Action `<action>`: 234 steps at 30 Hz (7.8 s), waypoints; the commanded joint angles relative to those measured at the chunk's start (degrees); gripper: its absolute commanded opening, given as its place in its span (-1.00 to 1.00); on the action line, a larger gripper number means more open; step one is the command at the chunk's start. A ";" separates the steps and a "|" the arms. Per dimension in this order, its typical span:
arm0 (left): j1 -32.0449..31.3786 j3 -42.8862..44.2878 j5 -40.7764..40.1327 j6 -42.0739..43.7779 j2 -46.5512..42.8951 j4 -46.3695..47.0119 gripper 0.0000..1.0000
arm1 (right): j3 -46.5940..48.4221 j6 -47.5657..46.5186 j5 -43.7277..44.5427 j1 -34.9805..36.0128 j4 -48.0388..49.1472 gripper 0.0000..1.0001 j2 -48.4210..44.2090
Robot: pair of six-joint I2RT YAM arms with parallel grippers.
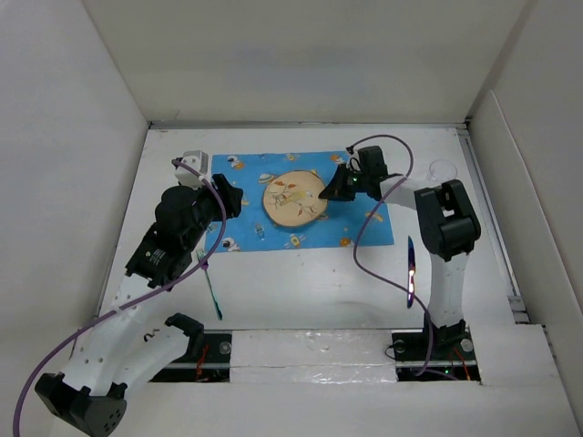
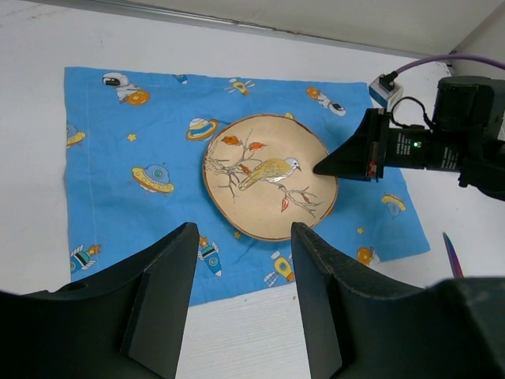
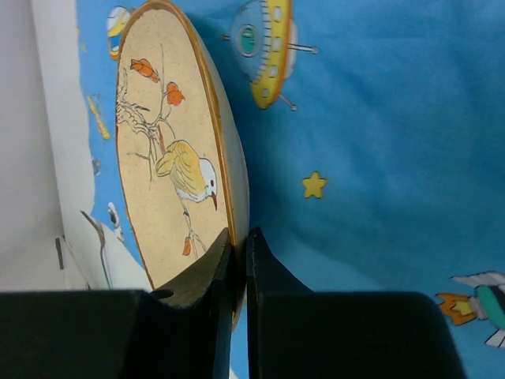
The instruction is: Set the dinner table for one person
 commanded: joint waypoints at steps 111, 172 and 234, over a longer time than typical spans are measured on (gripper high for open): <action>1.87 1.91 -3.67 -5.71 2.14 -1.61 -0.90 | 40.43 -30.13 47.59 -0.06 -28.65 -0.18 8.73; -2.26 0.76 10.74 -1.58 -15.98 -2.84 -0.43 | -15.11 -1.39 36.16 -16.33 -54.21 -0.68 -44.80; -2.43 -0.82 11.80 -1.05 -23.17 -2.58 -0.39 | -26.72 18.30 39.49 12.58 -49.56 -0.25 -28.38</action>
